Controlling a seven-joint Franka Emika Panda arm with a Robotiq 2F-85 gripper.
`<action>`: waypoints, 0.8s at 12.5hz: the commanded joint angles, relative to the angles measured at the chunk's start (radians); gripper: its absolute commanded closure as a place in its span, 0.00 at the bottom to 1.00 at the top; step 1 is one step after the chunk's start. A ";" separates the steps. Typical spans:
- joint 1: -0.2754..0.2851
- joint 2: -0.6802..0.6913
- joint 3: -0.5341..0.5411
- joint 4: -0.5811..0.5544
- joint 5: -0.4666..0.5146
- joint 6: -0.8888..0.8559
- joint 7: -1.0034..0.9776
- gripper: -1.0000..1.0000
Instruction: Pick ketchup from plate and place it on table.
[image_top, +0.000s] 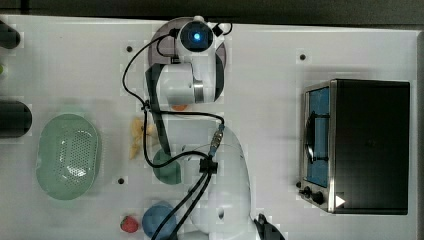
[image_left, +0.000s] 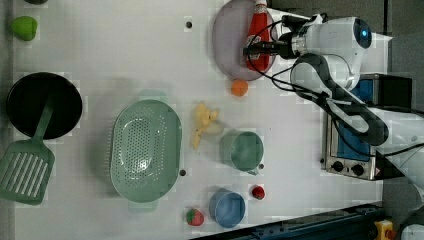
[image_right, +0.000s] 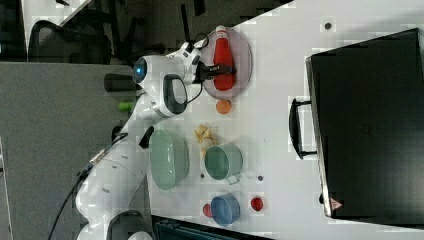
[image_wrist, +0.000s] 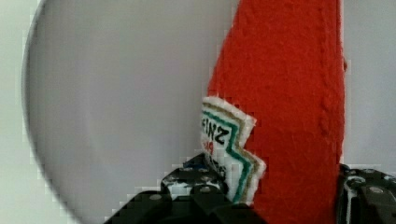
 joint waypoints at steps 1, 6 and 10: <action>-0.029 -0.210 0.008 0.013 0.001 -0.114 0.075 0.41; -0.074 -0.442 0.004 -0.038 0.043 -0.359 0.077 0.41; -0.115 -0.638 -0.004 -0.231 0.073 -0.400 0.077 0.41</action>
